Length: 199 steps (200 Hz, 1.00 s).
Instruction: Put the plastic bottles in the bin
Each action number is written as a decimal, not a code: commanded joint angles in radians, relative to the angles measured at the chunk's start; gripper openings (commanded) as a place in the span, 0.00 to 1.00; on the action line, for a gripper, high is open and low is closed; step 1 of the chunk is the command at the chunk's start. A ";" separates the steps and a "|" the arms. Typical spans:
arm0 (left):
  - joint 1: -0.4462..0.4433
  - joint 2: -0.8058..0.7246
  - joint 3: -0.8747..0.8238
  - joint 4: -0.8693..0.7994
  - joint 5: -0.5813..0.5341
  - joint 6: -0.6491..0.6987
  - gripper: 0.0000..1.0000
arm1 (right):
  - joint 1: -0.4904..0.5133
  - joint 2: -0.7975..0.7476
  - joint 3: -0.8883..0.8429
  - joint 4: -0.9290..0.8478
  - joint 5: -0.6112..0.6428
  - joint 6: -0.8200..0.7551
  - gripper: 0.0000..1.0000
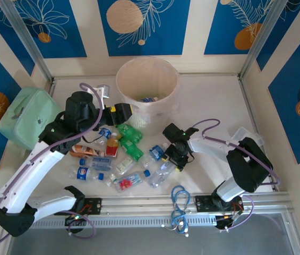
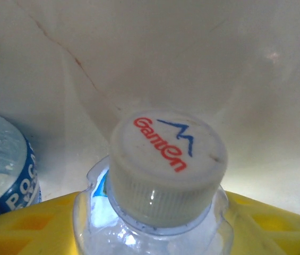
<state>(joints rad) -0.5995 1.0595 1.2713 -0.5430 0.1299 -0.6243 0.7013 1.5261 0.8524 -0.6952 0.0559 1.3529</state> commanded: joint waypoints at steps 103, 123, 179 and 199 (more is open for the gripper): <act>0.009 0.006 0.000 0.157 0.166 -0.024 0.90 | -0.053 -0.484 0.136 -0.176 0.204 -0.162 0.53; 0.007 0.017 -0.009 0.213 0.263 -0.037 0.90 | -0.058 -0.562 0.203 -0.184 0.217 -0.208 0.52; -0.080 0.059 -0.013 0.261 0.376 -0.004 0.91 | -0.062 -0.576 0.450 -0.136 0.166 -0.284 0.51; -0.132 0.073 -0.004 0.226 0.356 0.038 0.92 | -0.062 -0.537 0.527 -0.128 0.147 -0.290 0.51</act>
<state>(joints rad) -0.6792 1.1164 1.2572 -0.3107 0.4515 -0.6456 0.6411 0.9531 1.2984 -0.8410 0.2317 1.1023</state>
